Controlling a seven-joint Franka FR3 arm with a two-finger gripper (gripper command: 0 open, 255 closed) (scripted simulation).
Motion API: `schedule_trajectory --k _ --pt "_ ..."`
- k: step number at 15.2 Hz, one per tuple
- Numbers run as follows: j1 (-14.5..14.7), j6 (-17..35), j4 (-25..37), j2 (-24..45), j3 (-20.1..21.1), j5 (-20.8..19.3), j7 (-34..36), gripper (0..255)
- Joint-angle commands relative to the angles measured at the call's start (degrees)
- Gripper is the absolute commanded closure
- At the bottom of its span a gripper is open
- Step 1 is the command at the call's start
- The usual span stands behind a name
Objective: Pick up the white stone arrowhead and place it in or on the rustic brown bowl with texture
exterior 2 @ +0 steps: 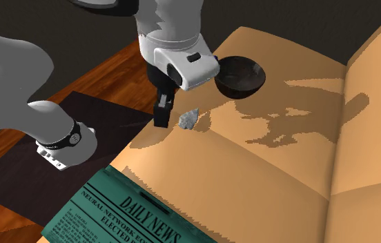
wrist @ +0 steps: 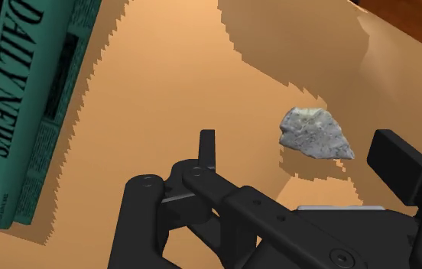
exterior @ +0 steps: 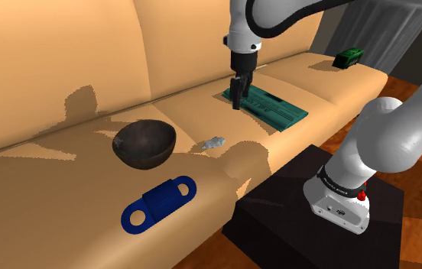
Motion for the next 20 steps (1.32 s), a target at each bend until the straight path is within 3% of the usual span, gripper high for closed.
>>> schedule_trajectory --k 1,9,16,20 --pt "1.1 3.3 -0.4 3.5 0.4 0.9 -2.0 0" --pt "4.9 13.2 1.2 17.0 2.7 4.5 -9.3 0" --pt "5.3 19.1 -2.0 19.7 3.1 5.1 -9.5 0" --pt "5.4 19.5 -2.2 19.9 3.2 5.2 -9.5 0"
